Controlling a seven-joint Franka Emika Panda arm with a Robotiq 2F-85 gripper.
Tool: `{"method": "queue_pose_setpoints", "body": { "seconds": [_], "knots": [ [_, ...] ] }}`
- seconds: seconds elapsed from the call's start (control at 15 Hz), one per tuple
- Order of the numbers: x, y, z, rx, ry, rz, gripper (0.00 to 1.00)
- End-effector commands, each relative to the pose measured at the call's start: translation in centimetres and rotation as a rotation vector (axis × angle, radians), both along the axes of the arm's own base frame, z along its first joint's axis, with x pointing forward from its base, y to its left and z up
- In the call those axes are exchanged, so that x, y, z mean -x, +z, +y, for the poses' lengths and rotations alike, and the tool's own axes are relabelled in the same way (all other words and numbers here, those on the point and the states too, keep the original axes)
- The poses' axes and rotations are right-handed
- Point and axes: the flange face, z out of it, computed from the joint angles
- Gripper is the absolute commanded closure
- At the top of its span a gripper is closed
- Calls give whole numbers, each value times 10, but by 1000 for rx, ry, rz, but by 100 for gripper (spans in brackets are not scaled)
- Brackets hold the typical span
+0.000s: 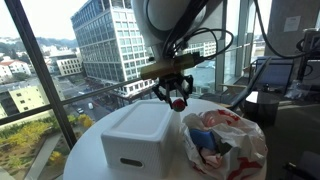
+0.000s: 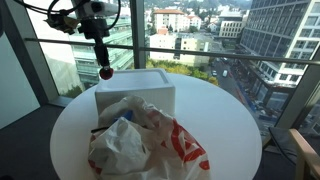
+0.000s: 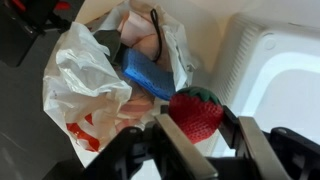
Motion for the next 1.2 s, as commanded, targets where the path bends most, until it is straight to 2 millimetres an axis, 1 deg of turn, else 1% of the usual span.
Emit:
{"method": "queue_pose_setpoints", "body": {
  "seconds": [0.0,0.13,0.27,0.4,0.6,0.73,0.8,0.87,0.93,1.07,1.13],
  "knots": [
    [38,-29,-29,-59,130,32,74],
    [47,-55,-42,-97,197,57,74],
    [51,-82,-52,-119,268,87,74],
    [55,-106,-62,-135,298,130,74],
    [60,-134,-73,-172,328,185,74],
    [59,-148,-78,-182,349,190,74],
    [58,-153,-80,-171,359,188,25],
    [57,-156,-82,-168,363,187,23],
    [57,-158,-84,-164,366,186,16],
    [58,-155,-89,-162,377,183,3],
    [60,-149,-92,-144,383,193,0]
  ]
}}
